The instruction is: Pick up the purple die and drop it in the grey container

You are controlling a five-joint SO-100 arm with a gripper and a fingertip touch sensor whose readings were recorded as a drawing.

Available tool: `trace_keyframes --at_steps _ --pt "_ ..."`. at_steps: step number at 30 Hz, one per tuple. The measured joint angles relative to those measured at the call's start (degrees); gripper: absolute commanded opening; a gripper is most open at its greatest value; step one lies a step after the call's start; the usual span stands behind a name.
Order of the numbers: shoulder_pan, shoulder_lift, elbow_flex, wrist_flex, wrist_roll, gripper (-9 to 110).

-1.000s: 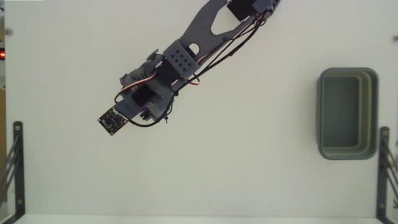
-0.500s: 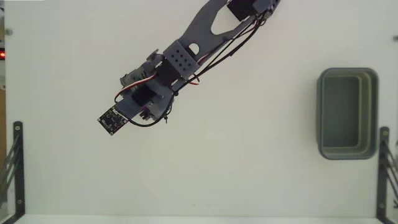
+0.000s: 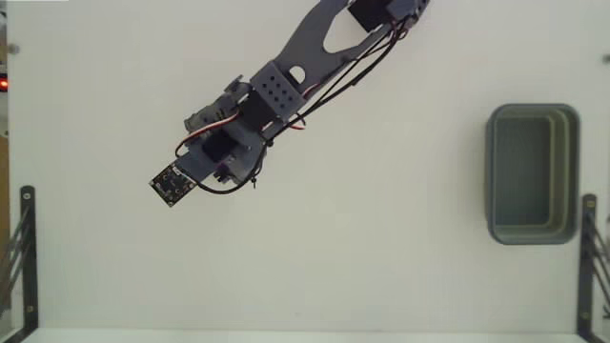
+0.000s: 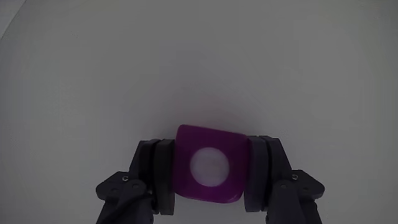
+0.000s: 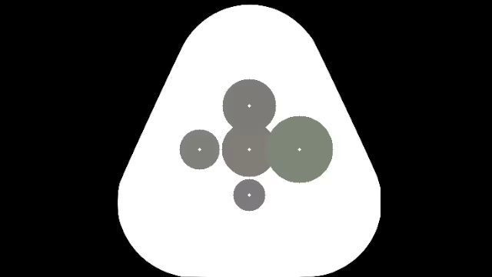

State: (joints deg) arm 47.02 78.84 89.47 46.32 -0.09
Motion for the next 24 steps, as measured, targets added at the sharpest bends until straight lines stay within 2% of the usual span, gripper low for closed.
trace_keyframes --at_steps 15,24 --pt "0.0 0.0 0.0 0.53 0.0 60" --pt "0.18 0.0 -4.92 7.03 -0.09 60"
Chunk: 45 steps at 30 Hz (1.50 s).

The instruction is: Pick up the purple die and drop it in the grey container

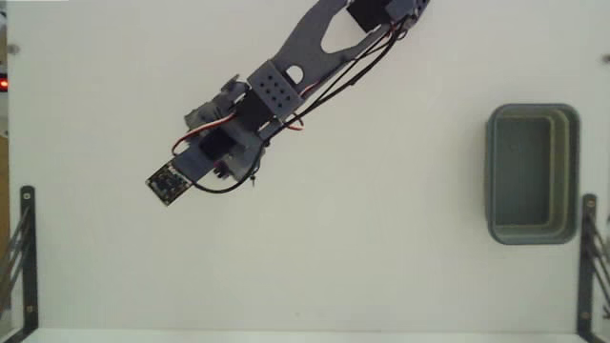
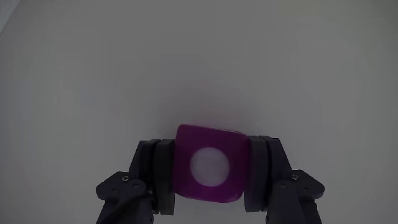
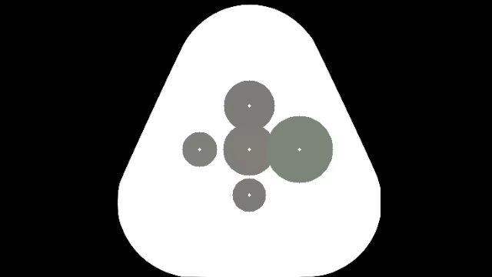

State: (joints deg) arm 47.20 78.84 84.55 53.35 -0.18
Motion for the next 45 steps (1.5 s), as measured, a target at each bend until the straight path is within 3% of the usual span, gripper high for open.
trace_keyframes --at_steps 19,31,45 --pt "-0.09 -3.34 -25.22 21.62 0.0 60" --pt "-0.09 -13.18 -52.65 39.9 0.0 60" --pt "-0.09 -13.54 -53.96 40.52 0.0 60"
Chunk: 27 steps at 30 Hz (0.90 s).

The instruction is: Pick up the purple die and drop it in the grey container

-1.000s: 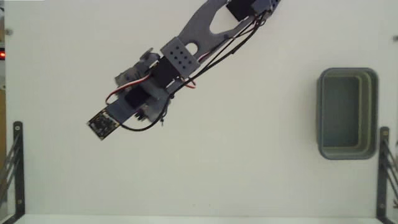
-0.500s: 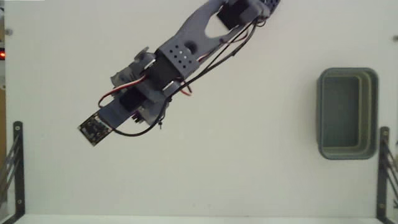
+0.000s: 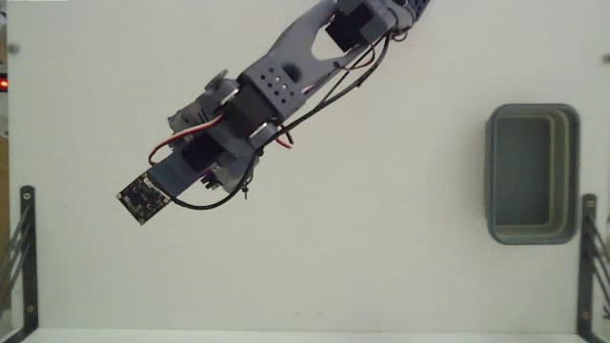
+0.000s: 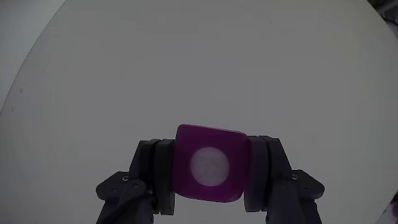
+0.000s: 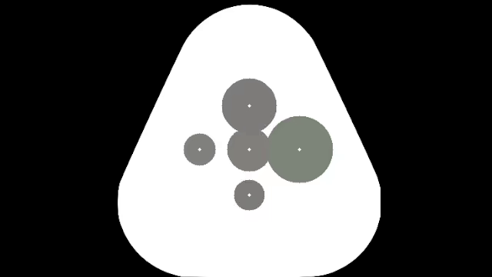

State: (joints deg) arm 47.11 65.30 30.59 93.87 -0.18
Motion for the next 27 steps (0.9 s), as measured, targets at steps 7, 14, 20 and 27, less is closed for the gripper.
trace_keyframes --at_steps 7,14,20,27 --pt "-2.81 0.0 0.0 -0.09 0.0 60" --pt "-8.44 0.09 1.85 -0.18 0.0 60" --pt "-14.59 1.05 4.48 -0.18 0.0 60" --pt "-23.03 3.25 8.44 -2.2 0.0 60"
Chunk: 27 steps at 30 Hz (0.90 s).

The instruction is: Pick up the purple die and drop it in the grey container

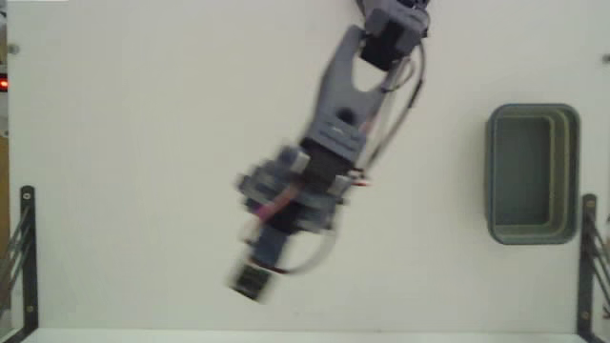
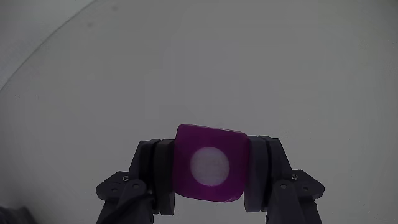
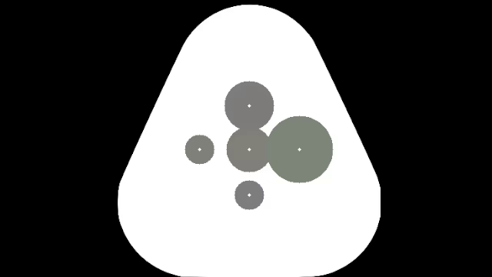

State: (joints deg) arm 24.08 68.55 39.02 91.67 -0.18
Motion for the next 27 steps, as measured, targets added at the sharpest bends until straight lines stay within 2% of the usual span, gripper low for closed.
trace_keyframes --at_steps 27 --pt "-36.74 12.04 17.14 -5.62 -0.09 60"
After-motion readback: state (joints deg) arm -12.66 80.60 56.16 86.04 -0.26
